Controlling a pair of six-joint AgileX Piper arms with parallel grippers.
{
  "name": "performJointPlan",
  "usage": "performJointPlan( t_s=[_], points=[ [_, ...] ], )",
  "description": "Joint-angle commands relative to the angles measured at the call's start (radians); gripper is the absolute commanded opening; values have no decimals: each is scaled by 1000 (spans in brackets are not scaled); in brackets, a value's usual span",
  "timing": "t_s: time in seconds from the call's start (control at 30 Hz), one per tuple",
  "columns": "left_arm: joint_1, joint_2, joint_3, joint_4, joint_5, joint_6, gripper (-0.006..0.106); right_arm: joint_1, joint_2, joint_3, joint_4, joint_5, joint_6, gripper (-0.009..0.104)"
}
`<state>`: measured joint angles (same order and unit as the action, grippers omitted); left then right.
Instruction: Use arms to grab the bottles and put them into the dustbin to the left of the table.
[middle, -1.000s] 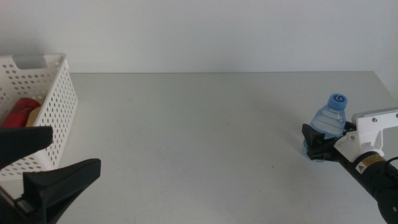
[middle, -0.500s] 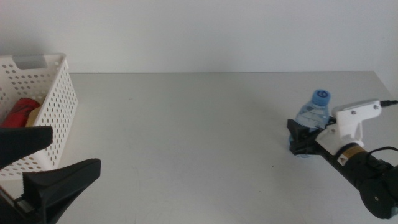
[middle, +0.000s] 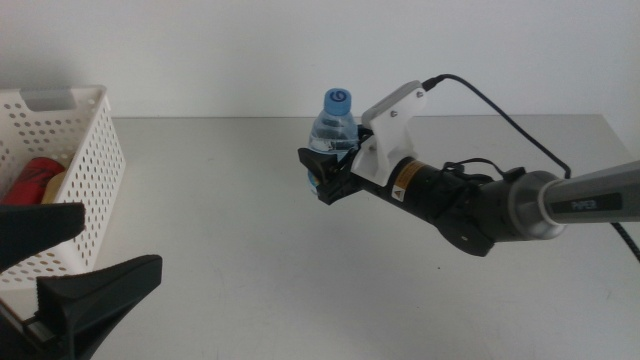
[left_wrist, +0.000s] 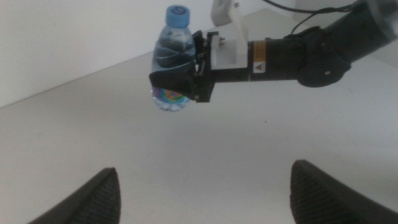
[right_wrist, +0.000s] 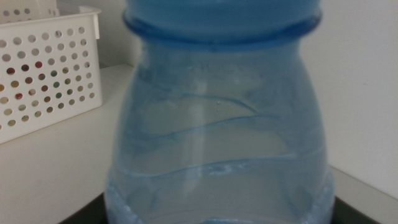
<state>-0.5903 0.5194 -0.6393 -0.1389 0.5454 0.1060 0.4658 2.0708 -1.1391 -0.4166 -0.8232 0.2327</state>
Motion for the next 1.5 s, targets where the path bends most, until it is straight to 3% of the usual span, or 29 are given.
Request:
performJointPlan(
  t_s=[0.0,0.23,0.53,0.7,0.73,0.87,0.97,1.07,1.23,1.47],
  points=[
    [-7,3,-26,-11,-79,-11,94,30,-19,-102,10,-77,9,-1],
    [-7,3,-26,-11,-79,-11,94,84,113,-233,11,-80,8,-1],
    [-7,3,-26,-11,-79,-11,94,114,156,-244,26,-80,7,-1],
    [-7,3,-26,-11,-79,-11,94,114,156,-241,27,-79,7,6],
    [-7,3,-26,-11,-79,-11,94,116,155,-240,29,-43,24,33],
    [-7,3,-26,-11,-79,-11,94,116,138,-239,25,38,64,66],
    [-7,3,-26,-11,-79,-11,94,116,104,-238,25,101,64,85],
    [-7,3,-26,-11,-79,-11,94,116,57,-234,20,192,102,93],
    [-7,3,-26,-11,-79,-11,94,116,-82,-161,-41,314,190,91],
    [-7,3,-26,-11,-79,-11,94,115,-368,54,-260,338,371,83]
  ],
)
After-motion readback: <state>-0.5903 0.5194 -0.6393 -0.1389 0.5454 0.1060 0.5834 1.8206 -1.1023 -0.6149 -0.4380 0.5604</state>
